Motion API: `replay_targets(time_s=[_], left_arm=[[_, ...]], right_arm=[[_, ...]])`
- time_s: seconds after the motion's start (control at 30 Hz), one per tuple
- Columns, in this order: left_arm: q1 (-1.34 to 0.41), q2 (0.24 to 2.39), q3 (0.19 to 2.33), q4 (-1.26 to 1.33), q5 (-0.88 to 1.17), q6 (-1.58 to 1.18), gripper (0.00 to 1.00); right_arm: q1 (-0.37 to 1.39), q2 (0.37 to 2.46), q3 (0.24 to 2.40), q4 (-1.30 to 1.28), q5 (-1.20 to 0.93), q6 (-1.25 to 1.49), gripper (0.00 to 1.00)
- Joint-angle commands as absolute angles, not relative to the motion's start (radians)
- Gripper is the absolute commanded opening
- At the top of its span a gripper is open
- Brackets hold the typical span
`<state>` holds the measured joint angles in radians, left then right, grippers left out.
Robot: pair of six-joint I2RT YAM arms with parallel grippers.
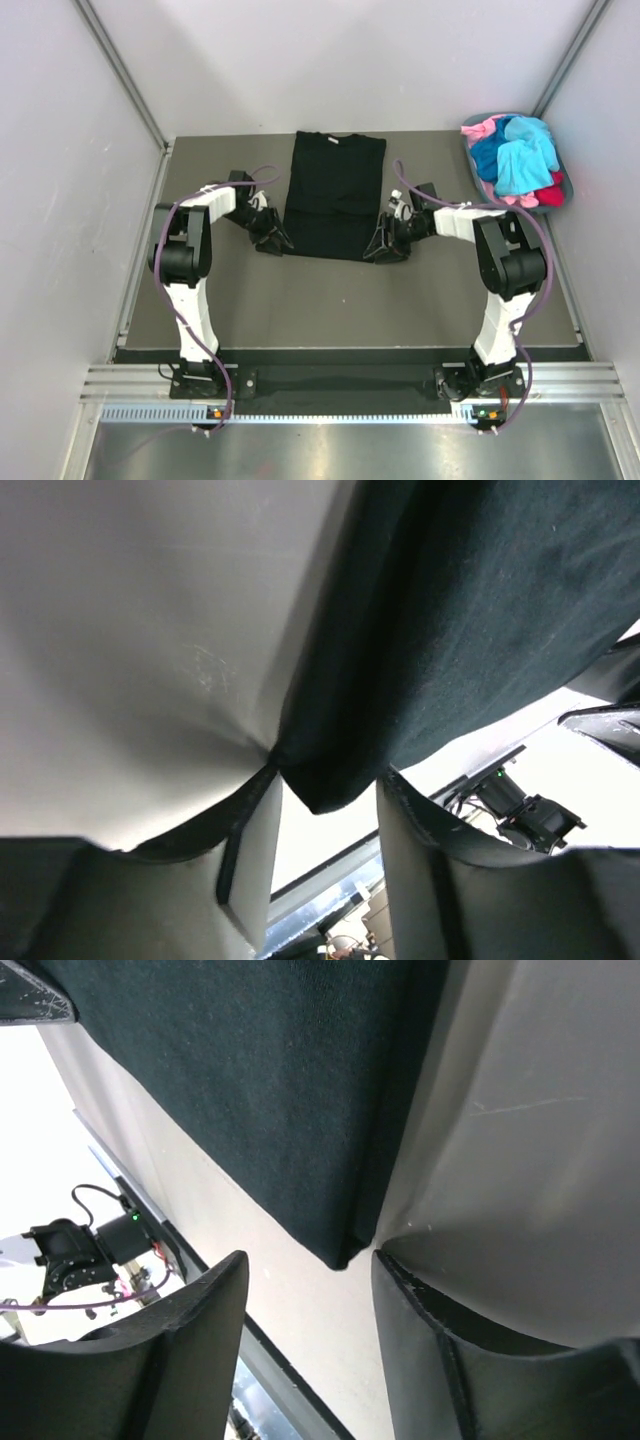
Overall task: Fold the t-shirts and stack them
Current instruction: Fold the tshirt
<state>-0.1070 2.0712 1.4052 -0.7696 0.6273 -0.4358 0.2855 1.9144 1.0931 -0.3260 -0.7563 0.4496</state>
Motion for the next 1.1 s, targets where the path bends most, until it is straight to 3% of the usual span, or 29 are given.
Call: replay_targets(time_s=[0.0,0.23,0.3,0.43,0.47,0.5,0.53,1.07], left_arm=[[-0.107,2.085,1.431,-0.733,0.614,-0.442,0.46],[-0.107,2.088,1.416,-0.729,0.604,-0.440,0.40],[-0.109,2.088,1.410,-0.726,0.604,-0.440,0.36],[-0.110,2.082,1.396,-0.704,0.612,-0.445,0.16],[-0.110,2.077,1.393,-0.698,0.621,-0.448,0.12],[-0.110,2.074,1.387,-0.693,0.624,-0.449,0.06],[-0.110,2.071,1.387,-0.687,0.623,-0.452,0.00],[-0.202,1.824,1.381,-0.699,0.657,-0.492,0.00]], right_arm=[[0.310,1.948,1.101,-0.284,-0.752,0.468,0.52],[0.313,1.974,1.106,-0.233,-0.749,0.514,0.43],[0.314,1.976,1.103,-0.226,-0.752,0.518,0.34],[0.302,1.962,1.100,-0.218,-0.746,0.511,0.17],[0.298,1.957,1.098,-0.218,-0.739,0.509,0.05],[0.293,1.942,1.098,-0.219,-0.733,0.509,0.00],[0.279,1.936,1.094,-0.224,-0.733,0.500,0.00],[0.196,1.652,1.046,-0.379,-0.787,0.373,0.00]])
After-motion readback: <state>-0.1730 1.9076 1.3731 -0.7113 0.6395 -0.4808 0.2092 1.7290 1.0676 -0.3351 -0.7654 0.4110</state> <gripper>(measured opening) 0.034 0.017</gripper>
